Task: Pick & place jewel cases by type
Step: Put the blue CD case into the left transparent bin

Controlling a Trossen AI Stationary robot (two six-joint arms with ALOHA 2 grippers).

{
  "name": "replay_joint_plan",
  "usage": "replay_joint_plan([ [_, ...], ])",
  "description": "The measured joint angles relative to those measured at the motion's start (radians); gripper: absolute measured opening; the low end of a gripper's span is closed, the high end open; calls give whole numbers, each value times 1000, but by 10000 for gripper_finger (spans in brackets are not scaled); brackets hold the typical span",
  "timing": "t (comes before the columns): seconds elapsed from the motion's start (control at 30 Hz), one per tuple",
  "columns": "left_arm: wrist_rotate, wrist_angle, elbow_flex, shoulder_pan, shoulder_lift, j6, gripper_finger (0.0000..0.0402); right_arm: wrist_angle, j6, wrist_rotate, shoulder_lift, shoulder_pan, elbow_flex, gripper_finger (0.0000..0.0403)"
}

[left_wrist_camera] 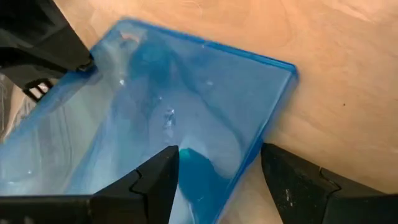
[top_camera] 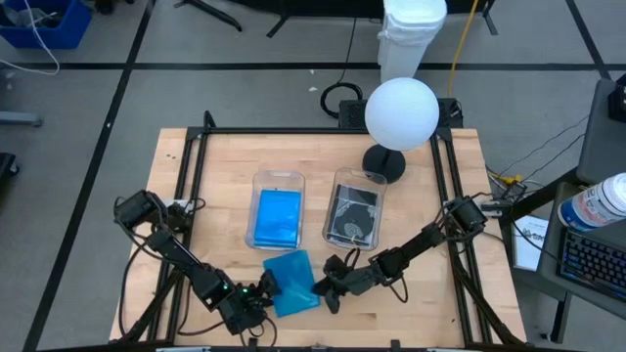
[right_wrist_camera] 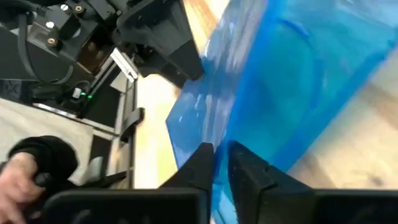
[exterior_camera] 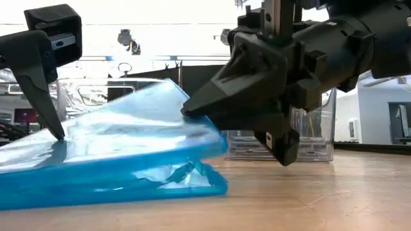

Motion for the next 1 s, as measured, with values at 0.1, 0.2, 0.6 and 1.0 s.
replay_joint_plan([
  [0.1, -35, -1, 0, -11, -1, -47, 232, 0, -46, 20, 0, 5, 0, 14],
  [0.2, -85, -31, -1, -31, -23, -121, 232, 5, -98, 52, 0, 16, 0, 25],
  [0.6, -90, -91, -3, -160, -315, -437, 232, 135, -499, 190, 0, 116, 0, 17],
  [1.0, -286, -97, -1, -162, -388, -787, 232, 144, -920, 356, 0, 156, 24, 15],
])
